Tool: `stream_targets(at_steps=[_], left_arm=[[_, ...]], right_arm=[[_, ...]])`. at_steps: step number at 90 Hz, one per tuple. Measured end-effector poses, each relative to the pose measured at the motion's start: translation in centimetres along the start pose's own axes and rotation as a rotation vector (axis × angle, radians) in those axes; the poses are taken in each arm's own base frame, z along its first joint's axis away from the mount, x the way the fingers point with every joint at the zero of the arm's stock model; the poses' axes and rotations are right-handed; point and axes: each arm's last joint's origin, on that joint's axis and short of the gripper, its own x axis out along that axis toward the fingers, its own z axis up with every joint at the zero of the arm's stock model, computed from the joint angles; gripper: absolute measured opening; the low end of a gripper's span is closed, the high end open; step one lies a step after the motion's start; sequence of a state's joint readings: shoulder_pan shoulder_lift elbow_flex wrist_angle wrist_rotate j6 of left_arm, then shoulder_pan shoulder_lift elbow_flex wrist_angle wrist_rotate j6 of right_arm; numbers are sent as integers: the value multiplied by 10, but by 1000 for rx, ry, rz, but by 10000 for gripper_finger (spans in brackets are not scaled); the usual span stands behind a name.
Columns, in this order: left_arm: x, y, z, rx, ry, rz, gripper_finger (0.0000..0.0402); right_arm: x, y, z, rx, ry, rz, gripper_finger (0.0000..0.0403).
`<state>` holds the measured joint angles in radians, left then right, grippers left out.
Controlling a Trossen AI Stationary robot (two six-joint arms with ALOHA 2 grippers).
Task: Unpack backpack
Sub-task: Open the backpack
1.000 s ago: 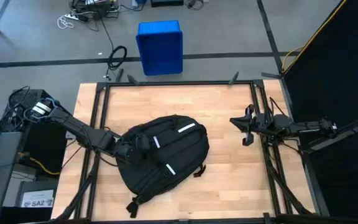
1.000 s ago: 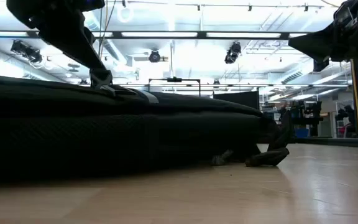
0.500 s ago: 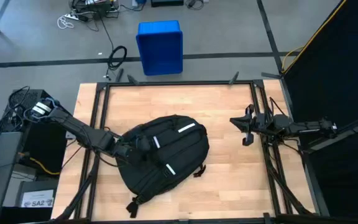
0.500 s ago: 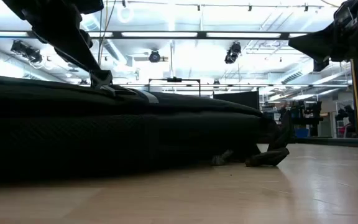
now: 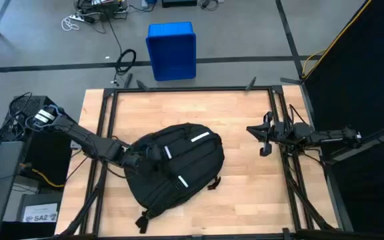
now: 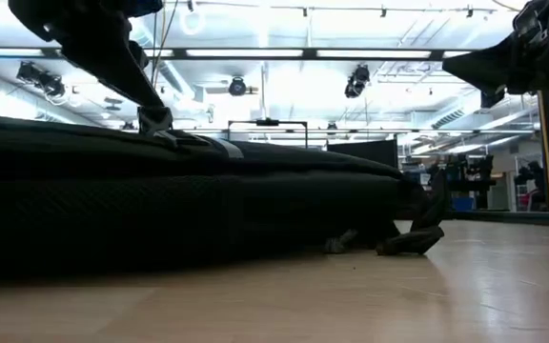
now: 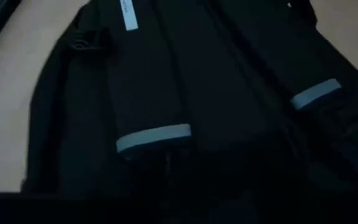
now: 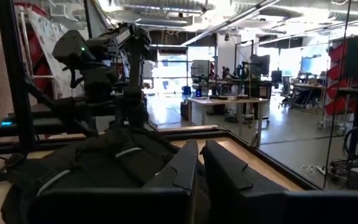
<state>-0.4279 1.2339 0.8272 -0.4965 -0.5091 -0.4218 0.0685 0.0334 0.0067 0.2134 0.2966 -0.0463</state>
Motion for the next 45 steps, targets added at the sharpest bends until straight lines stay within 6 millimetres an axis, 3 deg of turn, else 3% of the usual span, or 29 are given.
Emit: stream_targets(at_steps=[22, 45], left_arm=[[4, 14, 11, 24, -1, 43, 192], [28, 33, 14, -3, 92, 80, 196]], right_arm=[[0, 0, 8, 25, -82, -4, 2], [-3, -2, 24, 74, -241, -13, 7]])
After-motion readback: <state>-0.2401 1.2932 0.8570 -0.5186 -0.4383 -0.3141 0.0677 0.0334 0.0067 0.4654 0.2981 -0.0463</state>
